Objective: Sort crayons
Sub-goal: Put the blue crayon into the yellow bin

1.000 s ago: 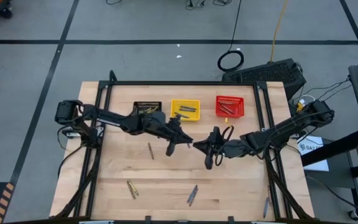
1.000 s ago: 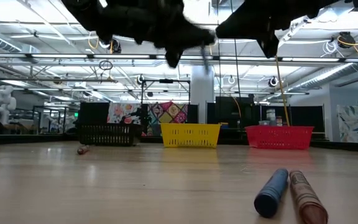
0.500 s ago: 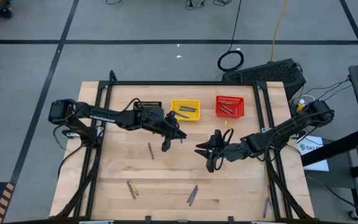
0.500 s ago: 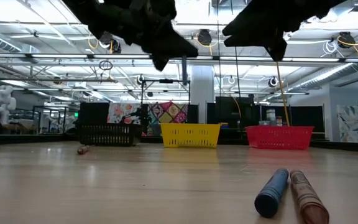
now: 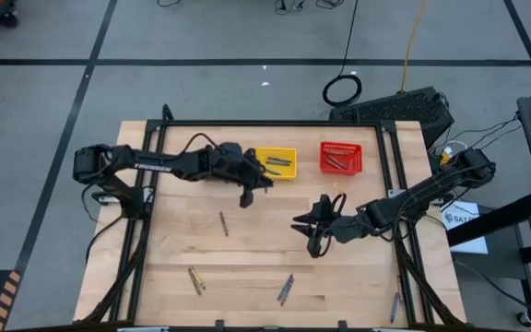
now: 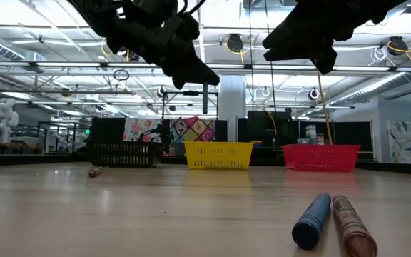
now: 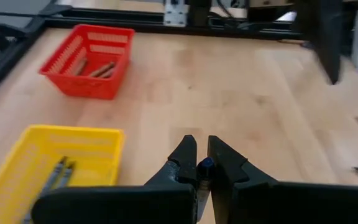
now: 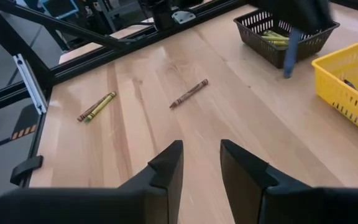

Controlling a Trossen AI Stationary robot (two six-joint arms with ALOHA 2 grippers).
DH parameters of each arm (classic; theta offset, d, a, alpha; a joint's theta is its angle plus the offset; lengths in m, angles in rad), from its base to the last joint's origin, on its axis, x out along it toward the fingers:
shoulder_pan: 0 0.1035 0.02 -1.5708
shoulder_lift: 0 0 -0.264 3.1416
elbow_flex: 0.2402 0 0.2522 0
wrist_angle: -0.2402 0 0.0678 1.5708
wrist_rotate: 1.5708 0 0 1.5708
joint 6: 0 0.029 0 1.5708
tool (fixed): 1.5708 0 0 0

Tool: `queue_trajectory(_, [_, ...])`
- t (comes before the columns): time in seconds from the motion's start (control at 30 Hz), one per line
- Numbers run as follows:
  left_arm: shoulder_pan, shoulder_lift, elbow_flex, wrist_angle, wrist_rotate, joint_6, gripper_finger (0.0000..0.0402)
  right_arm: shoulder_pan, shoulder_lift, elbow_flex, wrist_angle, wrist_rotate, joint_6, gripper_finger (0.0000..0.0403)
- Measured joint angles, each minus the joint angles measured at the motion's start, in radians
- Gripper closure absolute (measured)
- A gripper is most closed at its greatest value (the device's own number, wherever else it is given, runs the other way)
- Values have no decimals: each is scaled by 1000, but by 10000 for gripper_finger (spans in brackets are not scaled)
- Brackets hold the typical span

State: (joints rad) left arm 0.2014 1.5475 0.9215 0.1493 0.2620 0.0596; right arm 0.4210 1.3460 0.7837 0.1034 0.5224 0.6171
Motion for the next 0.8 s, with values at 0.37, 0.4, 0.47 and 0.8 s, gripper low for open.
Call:
queue_trajectory(0.37, [141, 34, 0, 31, 28, 160, 380, -1, 0, 0, -4, 0, -1, 309])
queue_trajectory(0.4, [153, 45, 0, 40, 29, 160, 378, -1, 0, 0, -4, 0, -1, 309])
queue_trajectory(0.47, [172, 66, 0, 61, 37, 161, 379, -1, 0, 0, -4, 0, -2, 309])
queue_trajectory(0.8, [233, 143, 0, 137, 107, 157, 392, -1, 0, 0, -4, 0, -16, 309])
